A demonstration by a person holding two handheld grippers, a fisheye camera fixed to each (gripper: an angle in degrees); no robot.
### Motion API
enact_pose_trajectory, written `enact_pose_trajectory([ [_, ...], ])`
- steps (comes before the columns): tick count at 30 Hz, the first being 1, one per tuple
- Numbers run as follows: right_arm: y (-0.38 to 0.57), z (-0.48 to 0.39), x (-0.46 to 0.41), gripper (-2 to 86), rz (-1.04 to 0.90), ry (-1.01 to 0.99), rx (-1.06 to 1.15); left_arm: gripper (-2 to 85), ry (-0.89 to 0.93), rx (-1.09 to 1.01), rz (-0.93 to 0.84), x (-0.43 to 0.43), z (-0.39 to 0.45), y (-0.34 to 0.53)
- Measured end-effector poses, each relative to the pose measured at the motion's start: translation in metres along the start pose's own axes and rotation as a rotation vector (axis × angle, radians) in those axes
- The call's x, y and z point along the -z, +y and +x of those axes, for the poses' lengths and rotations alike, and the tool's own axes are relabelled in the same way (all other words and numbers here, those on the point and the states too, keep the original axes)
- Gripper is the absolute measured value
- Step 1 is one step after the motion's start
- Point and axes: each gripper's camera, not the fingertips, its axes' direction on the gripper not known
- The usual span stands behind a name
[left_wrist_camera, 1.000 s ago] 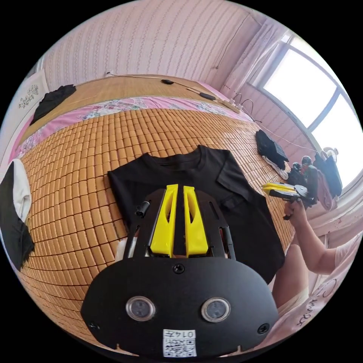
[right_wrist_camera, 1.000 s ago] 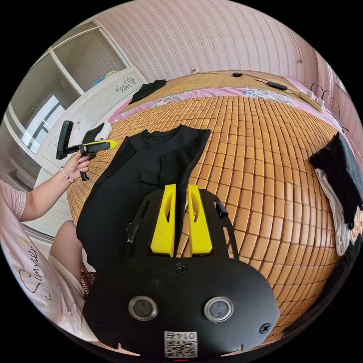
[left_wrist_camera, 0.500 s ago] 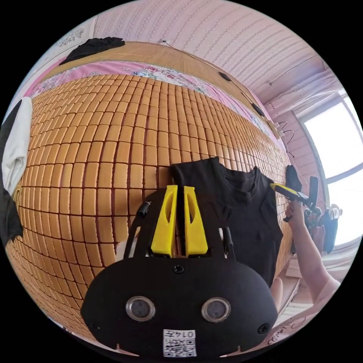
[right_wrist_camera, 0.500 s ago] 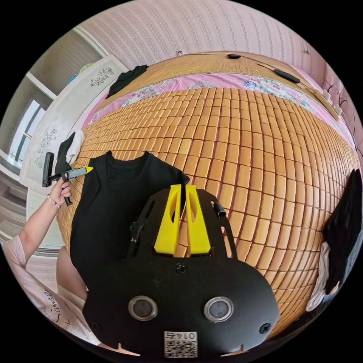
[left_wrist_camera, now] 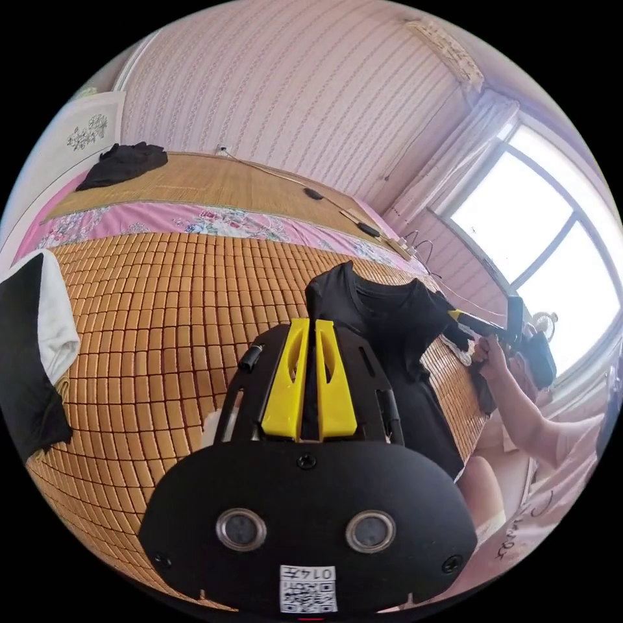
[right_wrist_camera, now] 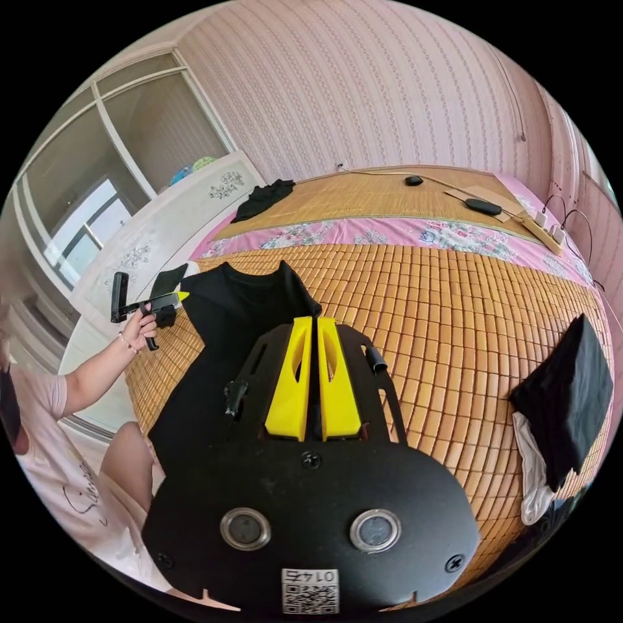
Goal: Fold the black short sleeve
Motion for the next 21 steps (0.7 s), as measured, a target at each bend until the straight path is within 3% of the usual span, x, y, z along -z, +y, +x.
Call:
enact_pose_trajectory([
  [3, 0.05, -0.027, 0.041, 0.6, -0.024, -0.051, 0.056, -0.5, 0.025, -0.091, -0.044, 0.042, 0.022, 0.051],
  [6, 0.116, -0.045, 0.061, 0.6, -0.112, -0.119, 0.045, -0.7, 0.099, -0.033, -0.142, 0.063, 0.031, 0.118],
  [11, 0.225, -0.042, 0.019, 0.6, -0.351, -0.104, -0.189, -0.8, 0.113, 0.1, -0.336, 0.044, 0.043, 0.216],
  [14, 0.235, -0.042, 0.019, 0.6, -0.294, -0.092, -0.243, -0.8, 0.092, 0.152, -0.405, 0.032, 0.051, 0.239],
  [21, 0.216, -0.064, 0.066, 0.7, -0.198, -0.082, -0.165, -0.7, 0.17, 0.054, -0.316, 0.079, 0.086, 0.228],
])
